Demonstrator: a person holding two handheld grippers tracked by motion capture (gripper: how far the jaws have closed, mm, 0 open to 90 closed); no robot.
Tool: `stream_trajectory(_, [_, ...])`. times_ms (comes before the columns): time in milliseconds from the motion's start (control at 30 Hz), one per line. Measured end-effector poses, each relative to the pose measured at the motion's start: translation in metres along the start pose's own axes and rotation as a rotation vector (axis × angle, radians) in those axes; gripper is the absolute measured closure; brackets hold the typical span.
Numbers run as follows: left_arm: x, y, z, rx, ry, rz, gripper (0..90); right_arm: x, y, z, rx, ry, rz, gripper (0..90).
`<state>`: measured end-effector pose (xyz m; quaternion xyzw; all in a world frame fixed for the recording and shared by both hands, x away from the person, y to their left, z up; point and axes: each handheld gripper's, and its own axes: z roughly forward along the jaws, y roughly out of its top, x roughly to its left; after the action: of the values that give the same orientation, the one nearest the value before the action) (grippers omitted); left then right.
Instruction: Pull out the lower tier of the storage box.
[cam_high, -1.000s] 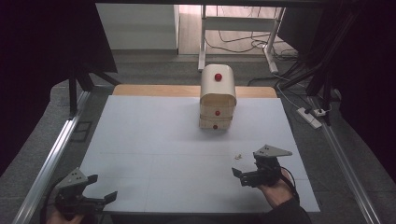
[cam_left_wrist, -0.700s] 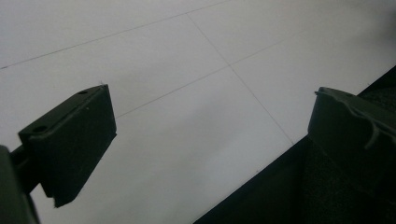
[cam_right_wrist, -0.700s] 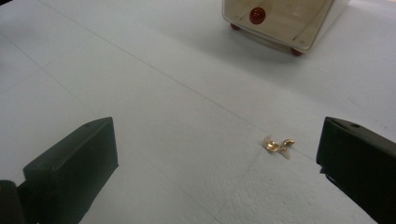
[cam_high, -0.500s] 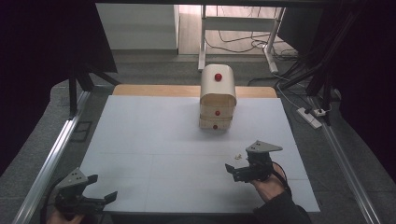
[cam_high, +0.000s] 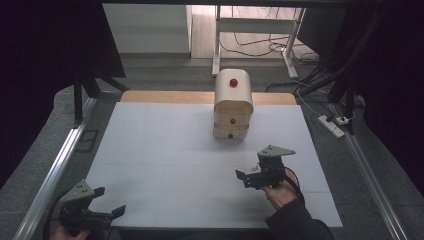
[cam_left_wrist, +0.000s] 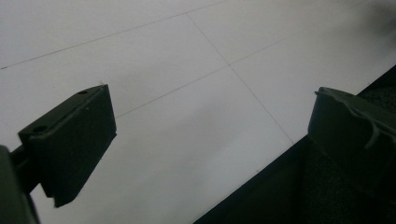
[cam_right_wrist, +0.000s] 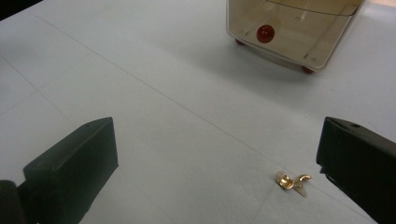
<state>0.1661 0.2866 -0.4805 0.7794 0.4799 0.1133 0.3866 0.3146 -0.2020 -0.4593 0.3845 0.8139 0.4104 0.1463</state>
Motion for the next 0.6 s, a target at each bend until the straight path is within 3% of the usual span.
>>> stream_trajectory(133, [0.000,0.000,0.000,-0.001,-0.002,-0.001,1.4,0.000,0.001,0.004,0.009,0.001,0.005,0.0])
stream_trajectory(433, [0.000,0.000,0.000,-0.001,-0.002,-0.001,1.4,-0.002,0.007,0.018,0.009,-0.036,-0.045,0.0])
stream_trajectory(600, [0.000,0.000,0.000,-0.002,-0.002,-0.002,1.4,-0.002,0.012,0.026,0.007,-0.040,-0.047,0.0])
